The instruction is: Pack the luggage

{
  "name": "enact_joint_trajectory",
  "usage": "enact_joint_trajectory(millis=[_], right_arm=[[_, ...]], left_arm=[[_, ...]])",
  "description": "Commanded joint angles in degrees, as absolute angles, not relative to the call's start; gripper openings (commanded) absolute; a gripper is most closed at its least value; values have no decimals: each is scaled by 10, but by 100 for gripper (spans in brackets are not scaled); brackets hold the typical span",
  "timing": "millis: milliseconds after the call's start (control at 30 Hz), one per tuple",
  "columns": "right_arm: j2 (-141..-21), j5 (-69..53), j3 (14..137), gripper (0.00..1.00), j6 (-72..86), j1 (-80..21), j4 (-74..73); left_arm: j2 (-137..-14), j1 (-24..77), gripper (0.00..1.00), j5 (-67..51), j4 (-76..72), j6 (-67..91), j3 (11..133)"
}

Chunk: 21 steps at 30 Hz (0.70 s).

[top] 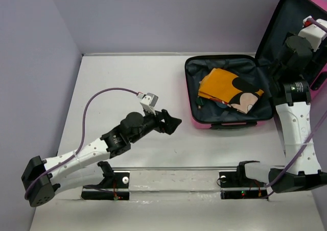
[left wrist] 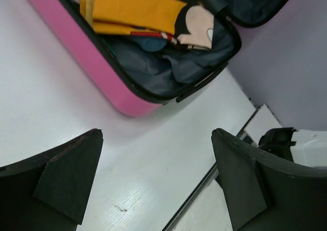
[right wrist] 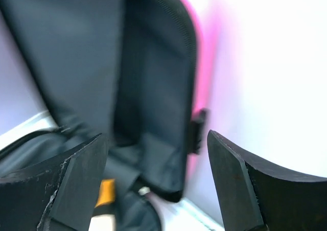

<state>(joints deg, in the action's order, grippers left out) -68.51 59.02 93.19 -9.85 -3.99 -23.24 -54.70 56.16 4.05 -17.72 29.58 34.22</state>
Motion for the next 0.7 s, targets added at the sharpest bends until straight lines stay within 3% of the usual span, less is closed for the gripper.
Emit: enact_joint_trajectory(millis=[0,133,367,667], right_arm=[[-707,685,940,83,-230,-12,-114],[-741,683,957,83,-296,32,-32],[-818,651,996,83,-318,109,-18],[-914,624,1065,67,-324,135,39]], left_arm=[[-520,562,99,60,-232,272,328],[-548,562,99,20,-264,279,305],[-582,562,99,14,-286,268,301],[-601,562,99,20,-301,265,301]])
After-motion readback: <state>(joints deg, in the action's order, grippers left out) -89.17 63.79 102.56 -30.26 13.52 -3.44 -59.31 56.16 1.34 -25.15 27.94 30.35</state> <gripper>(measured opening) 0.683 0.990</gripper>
